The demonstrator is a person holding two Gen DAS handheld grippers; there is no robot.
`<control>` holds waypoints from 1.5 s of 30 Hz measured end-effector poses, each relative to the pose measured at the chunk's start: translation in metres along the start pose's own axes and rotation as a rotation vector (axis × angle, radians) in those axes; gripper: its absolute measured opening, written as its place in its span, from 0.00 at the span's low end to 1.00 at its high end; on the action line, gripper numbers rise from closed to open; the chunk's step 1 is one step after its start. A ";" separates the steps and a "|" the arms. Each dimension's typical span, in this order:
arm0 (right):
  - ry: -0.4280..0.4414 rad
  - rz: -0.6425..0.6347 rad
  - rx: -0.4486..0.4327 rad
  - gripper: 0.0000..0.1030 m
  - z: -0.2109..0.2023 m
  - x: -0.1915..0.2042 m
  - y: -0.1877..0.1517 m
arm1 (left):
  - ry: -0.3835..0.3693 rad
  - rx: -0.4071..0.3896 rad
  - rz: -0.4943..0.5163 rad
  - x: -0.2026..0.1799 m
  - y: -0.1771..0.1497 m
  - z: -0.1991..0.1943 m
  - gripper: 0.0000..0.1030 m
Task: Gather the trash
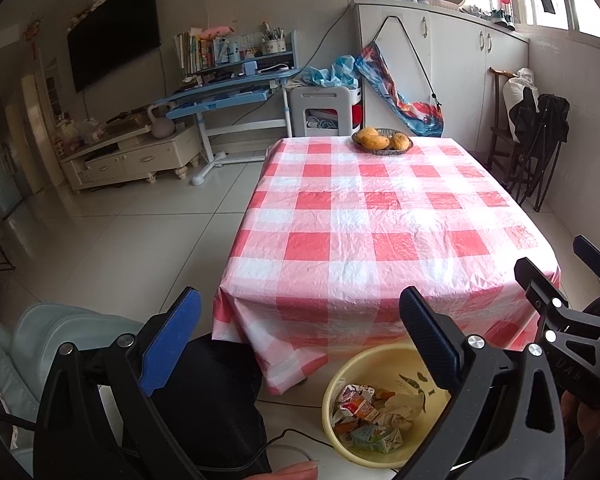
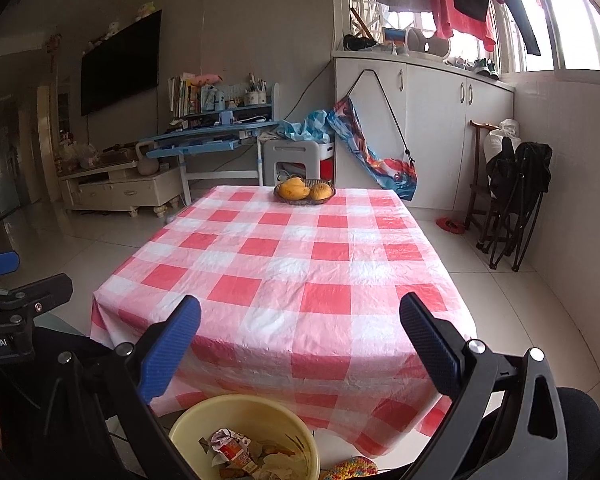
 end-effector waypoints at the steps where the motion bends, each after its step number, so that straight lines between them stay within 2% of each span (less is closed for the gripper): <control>1: 0.000 0.000 -0.003 0.93 0.000 0.000 0.000 | -0.002 -0.006 0.000 0.000 0.001 -0.001 0.93; 11: -0.001 0.006 -0.011 0.93 -0.001 -0.001 0.001 | -0.017 -0.049 -0.006 -0.001 0.006 -0.010 0.93; 23: 0.000 0.009 -0.009 0.93 -0.002 -0.001 0.001 | -0.041 -0.060 -0.026 -0.001 0.008 -0.013 0.93; 27: -0.001 0.006 -0.009 0.93 -0.001 -0.002 0.001 | -0.067 -0.056 -0.044 0.000 0.008 -0.012 0.93; 31: -0.003 -0.002 -0.003 0.93 -0.001 0.000 0.000 | -0.151 -0.058 -0.104 0.006 0.007 -0.011 0.93; 34: -0.006 -0.006 0.002 0.93 0.000 0.002 -0.001 | -0.182 -0.071 -0.147 0.013 0.004 -0.009 0.93; 39: -0.011 -0.007 0.006 0.93 0.001 0.002 -0.001 | -0.115 -0.114 -0.104 0.017 0.006 -0.014 0.93; 43: -0.016 -0.013 0.010 0.93 0.002 0.004 -0.002 | -0.094 -0.065 -0.093 0.018 0.005 -0.006 0.93; 44: -0.017 -0.016 0.010 0.93 0.002 0.004 -0.003 | -0.111 -0.049 -0.098 0.018 0.005 -0.004 0.91; 45: -0.017 -0.020 0.010 0.93 0.001 0.006 -0.003 | -0.123 -0.044 -0.101 0.019 0.005 -0.003 0.85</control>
Point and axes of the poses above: each gripper's, at about its wrist camera, not at the fingertips, and z roughly the way its jaws point, x to its left, y to its top, the point moved 5 cm from there along z, roughly the way its jaws point, and after that the axes turned 11 degrees about -y, right-handed, at the moved point
